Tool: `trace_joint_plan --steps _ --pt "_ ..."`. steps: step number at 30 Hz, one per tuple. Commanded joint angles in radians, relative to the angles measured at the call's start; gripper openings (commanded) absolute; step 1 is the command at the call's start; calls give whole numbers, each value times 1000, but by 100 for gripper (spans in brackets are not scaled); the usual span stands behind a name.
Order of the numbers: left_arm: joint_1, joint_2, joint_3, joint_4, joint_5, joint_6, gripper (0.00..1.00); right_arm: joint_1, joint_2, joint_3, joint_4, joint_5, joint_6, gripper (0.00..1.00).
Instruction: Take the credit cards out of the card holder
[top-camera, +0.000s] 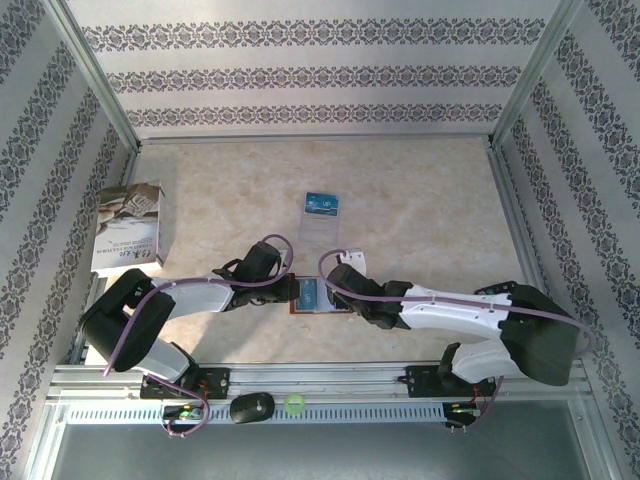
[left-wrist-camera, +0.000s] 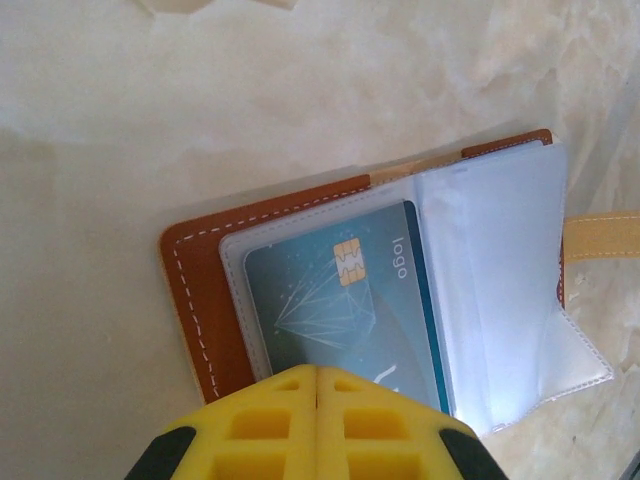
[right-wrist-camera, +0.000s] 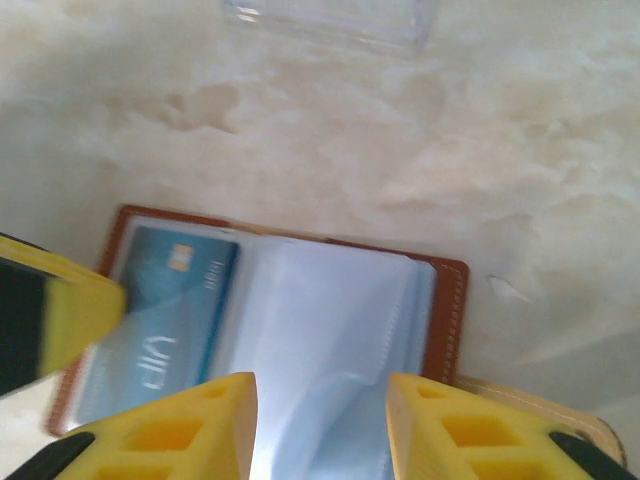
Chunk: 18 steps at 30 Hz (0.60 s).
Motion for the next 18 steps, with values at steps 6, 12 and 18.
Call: trace_joint_plan --steps 6,12,18 --pt "-8 32 23 -49 4 35 0 -67 152 93 55 -344 -73 22" --pt "-8 38 26 -54 -2 43 0 -93 150 -19 5 -260 50 13" --pt "-8 57 32 -49 0 45 0 -98 88 -56 -122 -120 120 9"
